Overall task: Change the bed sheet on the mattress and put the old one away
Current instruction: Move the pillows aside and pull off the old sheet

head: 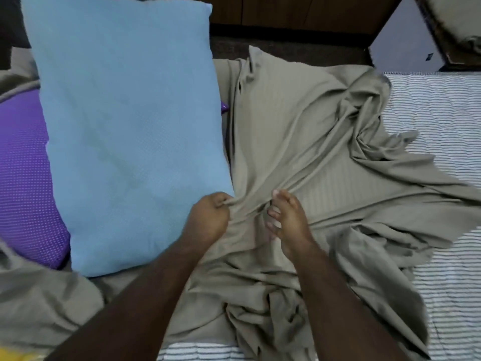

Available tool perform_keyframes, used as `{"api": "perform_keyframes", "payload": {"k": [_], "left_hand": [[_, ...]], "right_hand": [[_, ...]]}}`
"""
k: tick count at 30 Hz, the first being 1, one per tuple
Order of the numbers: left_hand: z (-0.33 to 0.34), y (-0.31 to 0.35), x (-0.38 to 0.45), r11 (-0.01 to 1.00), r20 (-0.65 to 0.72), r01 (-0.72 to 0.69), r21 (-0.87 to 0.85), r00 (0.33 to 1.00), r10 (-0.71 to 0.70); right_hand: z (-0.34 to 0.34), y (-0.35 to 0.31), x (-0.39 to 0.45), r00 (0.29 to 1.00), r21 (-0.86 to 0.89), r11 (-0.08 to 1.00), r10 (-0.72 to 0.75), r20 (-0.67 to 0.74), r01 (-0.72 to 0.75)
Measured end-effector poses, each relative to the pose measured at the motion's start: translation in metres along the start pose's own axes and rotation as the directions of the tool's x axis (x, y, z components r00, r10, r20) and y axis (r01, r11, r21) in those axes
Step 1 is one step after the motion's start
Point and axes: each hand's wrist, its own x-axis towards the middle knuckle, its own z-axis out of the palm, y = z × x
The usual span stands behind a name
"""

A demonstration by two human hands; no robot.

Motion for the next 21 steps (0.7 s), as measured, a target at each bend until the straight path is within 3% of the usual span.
{"api": "perform_keyframes", "payload": {"k": [3,6,7,9,12,15,17,19,21], "left_hand": [[0.014,0.003,-0.029,0.997,0.337,-0.076,-0.012,0.939,0.075],[0.01,0.009,-0.046,0.993,0.506,-0.097,0.064,0.861,0.052],[0.005,0.006,-0.044,0.993,0.522,-0.09,0.077,0.852,0.036],[-0.011,0.013,-0.04,0.997,0.461,-0.05,0.066,0.888,0.014],[-0.027,0.017,-0.022,0.98,0.252,0.081,-0.18,0.967,-0.034],[-0.027,0.015,-0.008,0.97,0.19,0.155,-0.187,0.975,-0.119],[-0.028,0.014,-0.005,0.942,0.144,0.247,-0.225,0.965,-0.219],[-0.03,0.013,-0.005,0.932,0.098,0.271,-0.243,0.962,-0.254],[-0.025,0.007,-0.005,0.917,0.089,0.309,-0.254,0.951,-0.296]], "right_hand": [[0.022,-0.012,0.016,0.988,-0.1,0.992,0.085,0.125,-0.073],[0.054,-0.003,0.009,0.993,-0.523,0.846,-0.052,0.109,0.101],[0.062,0.003,0.005,0.988,-0.589,0.794,-0.1,0.12,0.152],[0.065,0.008,-0.006,0.976,-0.57,0.792,-0.178,0.123,0.216],[0.06,-0.001,-0.022,0.945,-0.48,0.818,-0.315,0.087,0.317],[0.043,-0.024,-0.038,0.884,-0.395,0.801,-0.463,0.067,0.45],[0.015,-0.051,-0.04,0.788,-0.356,0.76,-0.608,-0.094,0.544],[-0.018,-0.077,-0.037,0.592,-0.391,0.672,-0.74,-0.319,0.629],[-0.042,-0.083,-0.029,0.465,-0.389,0.648,-0.751,-0.468,0.654]]}}
